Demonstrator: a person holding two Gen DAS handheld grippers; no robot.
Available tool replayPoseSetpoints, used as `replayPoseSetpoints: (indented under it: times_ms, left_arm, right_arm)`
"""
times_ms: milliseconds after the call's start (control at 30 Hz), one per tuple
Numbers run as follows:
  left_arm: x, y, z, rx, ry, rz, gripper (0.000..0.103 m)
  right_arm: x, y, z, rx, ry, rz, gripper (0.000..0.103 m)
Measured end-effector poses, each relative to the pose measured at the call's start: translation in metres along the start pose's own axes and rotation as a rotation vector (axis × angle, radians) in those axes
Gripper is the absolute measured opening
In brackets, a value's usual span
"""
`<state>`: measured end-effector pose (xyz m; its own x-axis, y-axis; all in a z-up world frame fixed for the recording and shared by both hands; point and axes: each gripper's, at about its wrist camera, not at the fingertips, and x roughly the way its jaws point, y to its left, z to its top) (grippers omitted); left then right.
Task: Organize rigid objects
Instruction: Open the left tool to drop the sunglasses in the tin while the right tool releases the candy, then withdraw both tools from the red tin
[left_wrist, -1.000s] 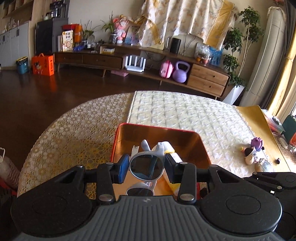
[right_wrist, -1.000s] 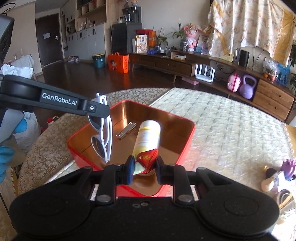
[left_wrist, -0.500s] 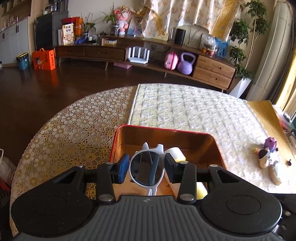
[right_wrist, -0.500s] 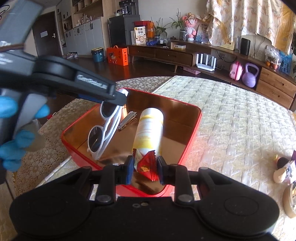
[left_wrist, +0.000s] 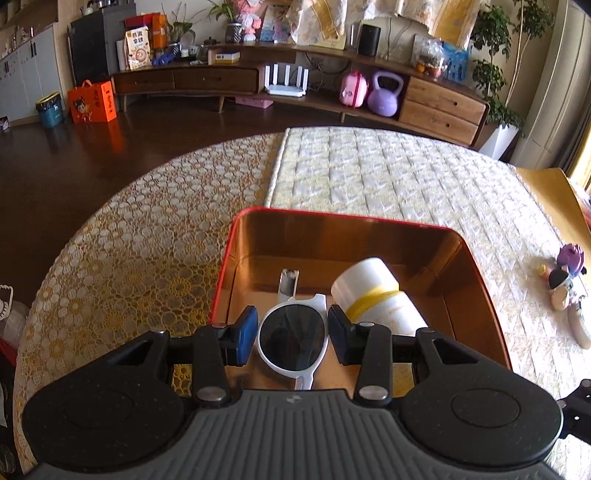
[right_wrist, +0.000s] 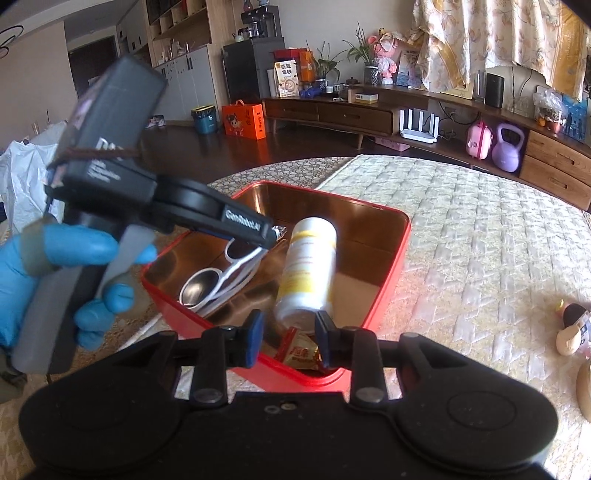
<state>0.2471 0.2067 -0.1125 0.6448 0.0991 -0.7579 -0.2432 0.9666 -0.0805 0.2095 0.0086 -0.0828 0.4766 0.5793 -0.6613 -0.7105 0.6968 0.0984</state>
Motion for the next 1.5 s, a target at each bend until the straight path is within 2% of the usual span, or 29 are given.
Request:
replayPoseSetpoints:
  times_ms: [267, 400, 467, 500, 533, 767, 900, 967, 1067, 1300, 1367, 1500]
  left_arm:
    - [-0.002, -0.008, -0.004, 0.015, 0.024, 0.025, 0.041]
    - [-0.008, -0.006, -0.006, -0.003, 0.03, 0.024, 0.041]
    - [-0.014, -0.004, -0.007, -0.018, 0.026, 0.014, 0.049]
    - [-0.017, -0.003, -0.008, -0.024, 0.02, 0.01, 0.057]
    - [-0.021, -0.003, -0.009, -0.03, 0.011, 0.0, 0.06]
    - [-0.045, -0.01, -0.016, -0.014, -0.013, -0.001, 0.062]
    - [-0.061, -0.016, -0.021, -0.008, -0.035, -0.013, 0.071]
    - [-0.07, -0.02, -0.024, 0.005, -0.05, -0.023, 0.071]
    - [-0.082, -0.027, -0.029, 0.017, -0.067, -0.029, 0.071]
    - [-0.106, -0.052, -0.04, 0.046, -0.088, -0.08, 0.071]
    - [-0.11, -0.06, -0.043, 0.059, -0.096, -0.096, 0.071]
    - [-0.117, -0.078, -0.048, 0.085, -0.102, -0.12, 0.072]
  right_arm:
    - [-0.012, -0.006, -0.001, 0.036, -0.001, -0.001, 0.034]
    - [-0.019, -0.005, -0.001, 0.047, -0.016, -0.003, 0.039]
    - [-0.024, -0.004, -0.002, 0.049, -0.028, -0.003, 0.045]
    - [-0.026, -0.004, -0.002, 0.05, -0.033, -0.002, 0.045]
    - [-0.028, -0.004, -0.002, 0.053, -0.037, -0.001, 0.046]
    - [-0.049, -0.003, -0.006, 0.072, -0.065, -0.012, 0.048]
    - [-0.062, -0.006, -0.012, 0.092, -0.073, -0.024, 0.049]
    - [-0.069, -0.008, -0.017, 0.106, -0.079, -0.028, 0.051]
    - [-0.083, -0.011, -0.025, 0.122, -0.105, -0.047, 0.061]
    - [-0.11, -0.022, -0.041, 0.163, -0.14, -0.092, 0.065]
    - [-0.117, -0.026, -0.047, 0.181, -0.152, -0.103, 0.076]
    - [-0.13, -0.038, -0.057, 0.213, -0.169, -0.128, 0.077]
